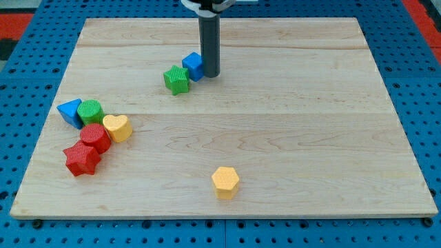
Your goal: Move the blue cube closer to the green star
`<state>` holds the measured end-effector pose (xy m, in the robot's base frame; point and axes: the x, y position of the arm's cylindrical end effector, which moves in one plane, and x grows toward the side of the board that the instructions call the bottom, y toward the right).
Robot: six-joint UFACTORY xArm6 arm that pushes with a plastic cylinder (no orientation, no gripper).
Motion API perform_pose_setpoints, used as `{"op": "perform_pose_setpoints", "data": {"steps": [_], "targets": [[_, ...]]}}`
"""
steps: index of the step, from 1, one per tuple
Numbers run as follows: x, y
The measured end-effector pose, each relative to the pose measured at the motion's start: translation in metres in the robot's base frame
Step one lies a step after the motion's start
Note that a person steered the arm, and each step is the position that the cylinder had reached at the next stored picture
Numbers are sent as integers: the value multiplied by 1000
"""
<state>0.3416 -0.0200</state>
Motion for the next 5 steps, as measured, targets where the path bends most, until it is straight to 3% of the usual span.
{"op": "perform_pose_setpoints", "data": {"steps": [2, 5], "targets": [[-49, -1], [12, -32]]}}
